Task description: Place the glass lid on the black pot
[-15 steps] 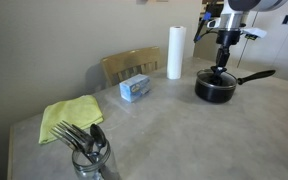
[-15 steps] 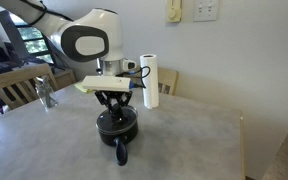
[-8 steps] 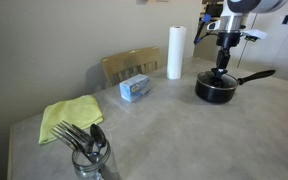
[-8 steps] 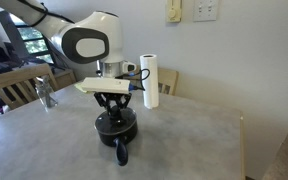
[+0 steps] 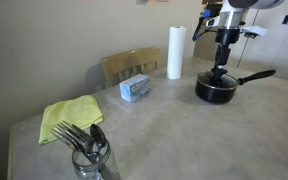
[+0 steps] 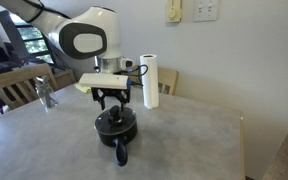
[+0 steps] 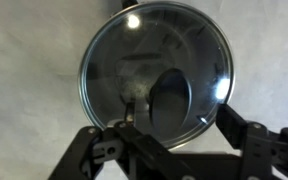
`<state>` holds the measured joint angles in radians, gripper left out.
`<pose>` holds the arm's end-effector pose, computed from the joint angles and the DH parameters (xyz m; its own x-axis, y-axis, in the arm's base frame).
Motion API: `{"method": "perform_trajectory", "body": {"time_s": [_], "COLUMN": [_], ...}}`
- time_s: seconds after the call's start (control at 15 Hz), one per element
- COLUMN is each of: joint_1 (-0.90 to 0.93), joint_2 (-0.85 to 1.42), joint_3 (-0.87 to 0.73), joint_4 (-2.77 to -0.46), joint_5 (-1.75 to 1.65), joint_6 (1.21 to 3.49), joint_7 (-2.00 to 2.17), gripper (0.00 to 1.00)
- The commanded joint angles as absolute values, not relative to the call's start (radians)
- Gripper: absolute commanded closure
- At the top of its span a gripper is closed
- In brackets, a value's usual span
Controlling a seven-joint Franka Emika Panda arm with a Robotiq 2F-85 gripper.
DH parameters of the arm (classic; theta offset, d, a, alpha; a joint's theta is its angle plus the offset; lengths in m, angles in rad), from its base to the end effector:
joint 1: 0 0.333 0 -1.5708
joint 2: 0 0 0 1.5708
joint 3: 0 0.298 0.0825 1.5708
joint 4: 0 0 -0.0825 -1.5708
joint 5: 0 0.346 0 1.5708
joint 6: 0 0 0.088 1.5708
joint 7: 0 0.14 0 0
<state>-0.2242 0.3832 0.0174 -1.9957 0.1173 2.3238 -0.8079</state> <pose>0.5559 -0.1117 0.2410 0.8695 0.4935 0.0225 0.4930 -0.8639 -0.1028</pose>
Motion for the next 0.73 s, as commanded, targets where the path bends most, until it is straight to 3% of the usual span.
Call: {"method": "perform_trajectory", "body": {"time_s": [0.0,0.67], "joint_1": [-0.205,-0.137], "joint_2": [0.308,0.279], "joint_3": [0.027,0.032], "joint_4": [-2.02,-2.02], "joint_5": [0.133,0.123], "joint_6": [2.283,2.309], "joint_7": [-0.775,-0.636], "gripper": [0.0,0.0]}}
